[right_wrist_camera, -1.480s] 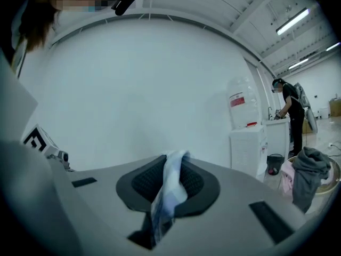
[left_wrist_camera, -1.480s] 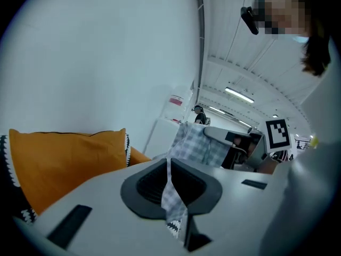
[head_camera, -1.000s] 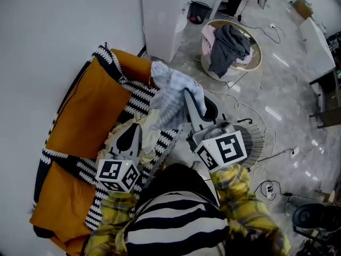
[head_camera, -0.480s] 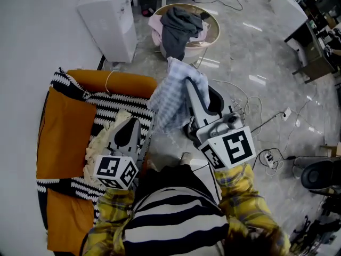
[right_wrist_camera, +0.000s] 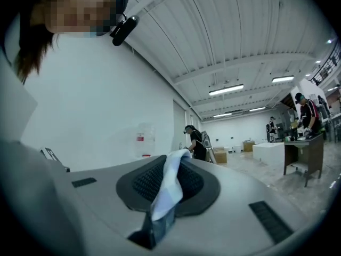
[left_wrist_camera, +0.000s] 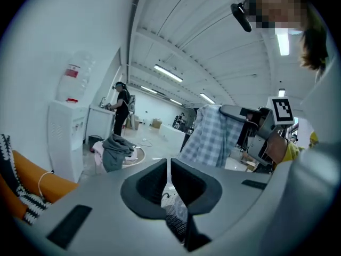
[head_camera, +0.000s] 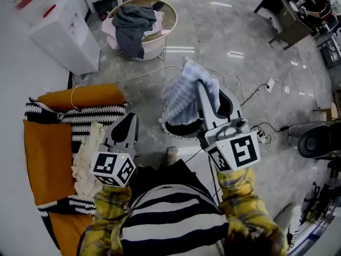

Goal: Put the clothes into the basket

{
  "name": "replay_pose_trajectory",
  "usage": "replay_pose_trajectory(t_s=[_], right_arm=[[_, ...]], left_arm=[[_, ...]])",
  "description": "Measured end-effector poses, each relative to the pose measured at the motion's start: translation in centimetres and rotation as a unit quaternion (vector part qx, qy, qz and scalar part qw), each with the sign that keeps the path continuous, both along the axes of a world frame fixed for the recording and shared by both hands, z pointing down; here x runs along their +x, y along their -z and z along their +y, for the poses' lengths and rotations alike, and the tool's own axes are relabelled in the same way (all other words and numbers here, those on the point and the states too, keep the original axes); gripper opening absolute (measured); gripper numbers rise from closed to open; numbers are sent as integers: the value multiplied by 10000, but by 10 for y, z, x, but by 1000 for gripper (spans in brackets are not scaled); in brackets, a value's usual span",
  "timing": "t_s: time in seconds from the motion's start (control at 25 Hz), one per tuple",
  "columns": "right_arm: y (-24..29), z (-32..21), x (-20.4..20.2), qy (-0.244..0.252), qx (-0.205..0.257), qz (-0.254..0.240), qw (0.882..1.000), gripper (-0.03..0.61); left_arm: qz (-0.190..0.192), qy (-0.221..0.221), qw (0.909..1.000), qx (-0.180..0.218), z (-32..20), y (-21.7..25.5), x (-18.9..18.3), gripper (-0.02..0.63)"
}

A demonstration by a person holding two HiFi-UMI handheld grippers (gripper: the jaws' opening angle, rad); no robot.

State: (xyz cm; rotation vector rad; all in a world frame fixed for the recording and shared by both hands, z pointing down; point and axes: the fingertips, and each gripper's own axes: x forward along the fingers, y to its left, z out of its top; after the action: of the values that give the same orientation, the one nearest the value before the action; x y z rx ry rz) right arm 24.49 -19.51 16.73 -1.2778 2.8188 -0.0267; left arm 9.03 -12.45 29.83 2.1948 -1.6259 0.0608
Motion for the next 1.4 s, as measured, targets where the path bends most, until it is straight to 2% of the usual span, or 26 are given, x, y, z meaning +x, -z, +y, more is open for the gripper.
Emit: replay_pose_trajectory(t_s=[0.32, 0.56, 0.72, 0.92, 1.0, 1.04, 1.08, 1.12, 1.16, 1.28, 1.4], right_arm=[[-107, -24, 73, -636, -1014, 447, 9918, 57], [-198, -33, 89, -714, -1686, 840, 9795, 58], [-256, -34, 98, -771, -2118, 1161, 9673, 58], [-313, -25, 101, -679, -2655, 1616, 9480, 58], [-331, -20, 101, -549, -2882, 1970, 9355, 60], [-339, -17, 101, -481, -2980, 2177, 9282, 70], [-346, -15, 102, -416, -3051, 2328, 9225, 127], [-351, -14, 102, -365, -3103, 2421, 9186, 179], [-354, -12, 104, -338, -3142, 2491, 9155, 187], [-364, -6, 112, -328, -3129, 2920, 9032, 189], [-376, 2, 118, -152, -3167, 3475, 8824, 189]], left_arm=[[-35, -501, 9980, -391, -31, -33, 61, 35], [-79, -752, 9941, -773, -37, -68, 86, 35], [-145, -895, 9908, -1008, -36, -90, 99, 35], [-191, -904, 9870, -1315, -32, -114, 99, 35], [-193, -889, 9857, -1420, -32, -122, 98, 35], [-192, -884, 9852, -1453, -33, -125, 98, 35], [-193, -879, 9850, -1474, -33, -126, 98, 35], [-193, -871, 9849, -1485, -34, -127, 98, 35], [-191, -859, 9849, -1490, -35, -127, 98, 35], [-190, -814, 9852, -1498, -35, -128, 97, 35], [-185, -777, 9851, -1525, -33, -131, 94, 35]])
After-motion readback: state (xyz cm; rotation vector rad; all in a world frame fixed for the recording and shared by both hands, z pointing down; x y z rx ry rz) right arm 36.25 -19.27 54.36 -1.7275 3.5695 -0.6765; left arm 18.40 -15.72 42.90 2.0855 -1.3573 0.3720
